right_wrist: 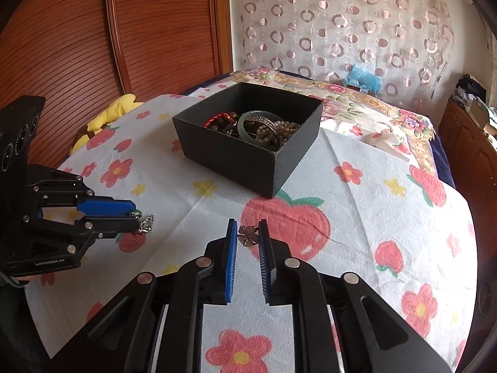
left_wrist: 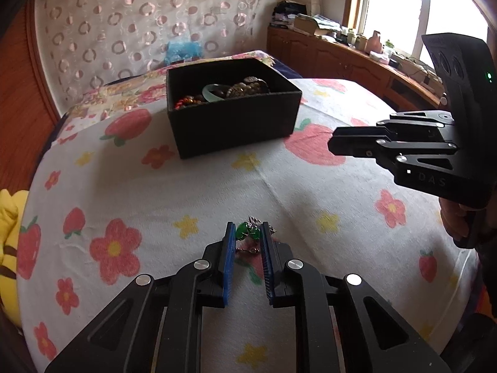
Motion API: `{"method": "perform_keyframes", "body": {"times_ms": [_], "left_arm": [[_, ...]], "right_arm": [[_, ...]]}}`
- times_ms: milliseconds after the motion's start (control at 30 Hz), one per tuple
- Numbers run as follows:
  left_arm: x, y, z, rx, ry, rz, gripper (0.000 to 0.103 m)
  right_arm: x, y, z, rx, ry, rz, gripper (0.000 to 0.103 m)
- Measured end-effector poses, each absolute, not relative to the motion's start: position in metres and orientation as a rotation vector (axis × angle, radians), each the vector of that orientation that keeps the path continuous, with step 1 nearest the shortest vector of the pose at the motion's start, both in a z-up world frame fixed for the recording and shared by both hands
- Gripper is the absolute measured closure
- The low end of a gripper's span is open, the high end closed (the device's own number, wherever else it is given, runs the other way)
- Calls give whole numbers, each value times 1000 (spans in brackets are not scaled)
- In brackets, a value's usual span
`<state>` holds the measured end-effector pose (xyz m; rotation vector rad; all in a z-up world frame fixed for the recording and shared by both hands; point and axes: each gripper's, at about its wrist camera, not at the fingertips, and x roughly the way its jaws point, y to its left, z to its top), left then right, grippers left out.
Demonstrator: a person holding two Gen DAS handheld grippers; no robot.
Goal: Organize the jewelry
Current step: 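Lift the green pendant toward the box with the left gripper while the right gripper carries the clover charm, then lower both charms into the black box and open both grippers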
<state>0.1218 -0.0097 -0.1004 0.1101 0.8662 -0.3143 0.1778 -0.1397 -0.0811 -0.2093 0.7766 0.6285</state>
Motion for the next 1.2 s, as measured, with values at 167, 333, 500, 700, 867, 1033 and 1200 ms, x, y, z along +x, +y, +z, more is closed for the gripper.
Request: {"method": "perform_keyframes", "body": {"times_ms": [167, 333, 500, 700, 867, 1033, 1200], "left_arm": [[126, -3, -87, 79, 838, -311, 88], [140, 3, -61, 66, 772, -289, 88], [159, 7, -32, 61, 699, -271, 88], [180, 9, -7, 53, 635, -261, 88], [194, 8, 4, 51, 607, -254, 88], [216, 8, 4, 48, 611, -244, 88], [233, 9, -7, 35, 637, -235, 88]], "right_arm": [[181, -141, -76, -212, 770, 628, 88], [190, -140, -58, -209, 729, 626, 88], [205, -139, -33, -202, 671, 625, 88], [235, -134, -10, -175, 623, 629, 88], [258, -120, -7, -181, 619, 634, 87], [279, -109, -13, -178, 633, 636, 87], [286, -108, -17, -171, 643, 622, 80]]}}
